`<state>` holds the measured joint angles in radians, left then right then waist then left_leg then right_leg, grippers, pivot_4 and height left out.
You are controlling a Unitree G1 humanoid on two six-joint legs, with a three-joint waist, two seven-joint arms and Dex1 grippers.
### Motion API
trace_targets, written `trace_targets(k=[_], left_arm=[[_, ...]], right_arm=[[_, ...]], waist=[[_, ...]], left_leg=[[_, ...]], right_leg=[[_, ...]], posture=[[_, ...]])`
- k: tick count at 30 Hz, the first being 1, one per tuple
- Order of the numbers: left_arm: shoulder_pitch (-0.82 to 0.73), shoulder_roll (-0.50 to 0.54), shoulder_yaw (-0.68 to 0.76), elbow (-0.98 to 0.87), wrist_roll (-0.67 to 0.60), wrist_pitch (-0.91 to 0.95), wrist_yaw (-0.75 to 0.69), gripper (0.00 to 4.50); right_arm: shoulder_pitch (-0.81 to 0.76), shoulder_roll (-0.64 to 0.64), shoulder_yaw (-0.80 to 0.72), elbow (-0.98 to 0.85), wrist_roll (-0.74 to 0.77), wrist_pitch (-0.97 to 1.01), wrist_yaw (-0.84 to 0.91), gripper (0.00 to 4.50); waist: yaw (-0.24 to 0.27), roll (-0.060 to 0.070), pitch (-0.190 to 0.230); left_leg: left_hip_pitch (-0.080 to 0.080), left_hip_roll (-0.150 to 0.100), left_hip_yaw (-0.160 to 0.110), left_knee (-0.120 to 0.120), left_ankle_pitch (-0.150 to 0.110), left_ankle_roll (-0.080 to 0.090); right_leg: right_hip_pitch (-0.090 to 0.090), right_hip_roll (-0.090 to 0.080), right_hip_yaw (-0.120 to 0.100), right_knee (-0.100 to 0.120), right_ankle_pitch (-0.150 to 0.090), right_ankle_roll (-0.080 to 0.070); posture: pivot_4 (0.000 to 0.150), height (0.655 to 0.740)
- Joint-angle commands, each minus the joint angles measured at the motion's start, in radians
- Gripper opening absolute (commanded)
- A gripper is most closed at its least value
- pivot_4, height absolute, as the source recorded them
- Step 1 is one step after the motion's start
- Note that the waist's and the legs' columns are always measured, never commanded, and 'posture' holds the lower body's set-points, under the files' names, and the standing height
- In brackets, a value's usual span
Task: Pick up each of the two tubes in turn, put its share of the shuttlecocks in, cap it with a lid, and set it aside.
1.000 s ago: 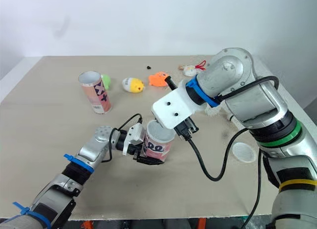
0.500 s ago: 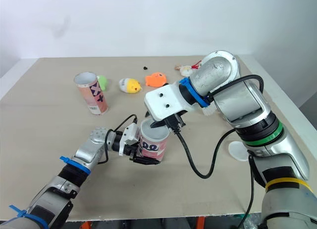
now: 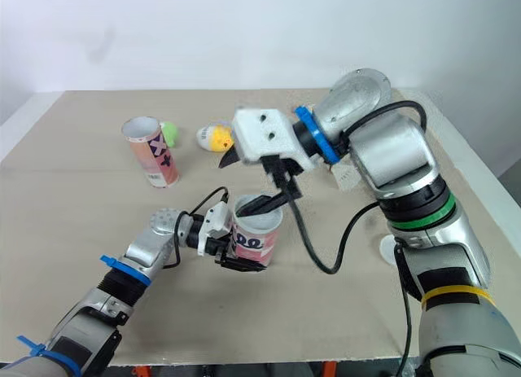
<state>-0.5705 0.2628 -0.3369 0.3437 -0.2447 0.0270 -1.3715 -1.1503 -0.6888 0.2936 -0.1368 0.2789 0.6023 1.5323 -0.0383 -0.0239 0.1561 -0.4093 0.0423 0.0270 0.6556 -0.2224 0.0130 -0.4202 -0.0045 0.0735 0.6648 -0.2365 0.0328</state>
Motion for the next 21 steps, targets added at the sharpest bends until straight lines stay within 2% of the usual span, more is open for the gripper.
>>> trace_targets(k=[1,3,9,21], left_arm=[[-0.003,0.007,-0.002,0.014,0.02,0.012,0.015,3.24],[-0.001,0.01,-0.001,0.013,0.02,0.012,0.015,3.24],[0.003,0.013,-0.002,0.008,0.021,0.013,0.013,3.24],[0.014,0.022,-0.011,0.005,0.035,-0.021,0.021,3.24]], right_arm=[[-0.01,-0.046,-0.089,-0.041,0.088,0.072,0.003,3.95],[0.058,-0.103,-0.089,-0.095,0.115,0.085,0.028,3.18],[0.115,-0.149,-0.072,-0.135,0.156,0.079,0.03,0.08],[0.098,-0.19,0.107,-0.146,0.09,-0.046,0.082,0.08]], waist=[[0.002,0.0,0.0],[0.005,0.0,0.0],[0.003,0.002,0.001],[0.004,0.002,0.001]], left_leg=[[0.0,0.0,0.0,0.0,0.0,0.0],[0.0,0.0,0.0,-0.001,0.0,0.0],[0.0,0.0,0.001,-0.001,-0.001,0.0],[0.0,0.001,0.001,-0.001,-0.001,-0.001]], right_leg=[[0.0,0.0,0.0,0.0,0.0,0.0],[0.0,0.0,0.0,0.0,-0.001,0.0],[-0.002,0.001,0.001,0.0,-0.001,-0.001],[-0.002,0.002,0.001,0.0,-0.002,-0.003]], posture=[[0.15,0.74],[0.15,0.74],[0.15,0.74],[0.15,0.74]])
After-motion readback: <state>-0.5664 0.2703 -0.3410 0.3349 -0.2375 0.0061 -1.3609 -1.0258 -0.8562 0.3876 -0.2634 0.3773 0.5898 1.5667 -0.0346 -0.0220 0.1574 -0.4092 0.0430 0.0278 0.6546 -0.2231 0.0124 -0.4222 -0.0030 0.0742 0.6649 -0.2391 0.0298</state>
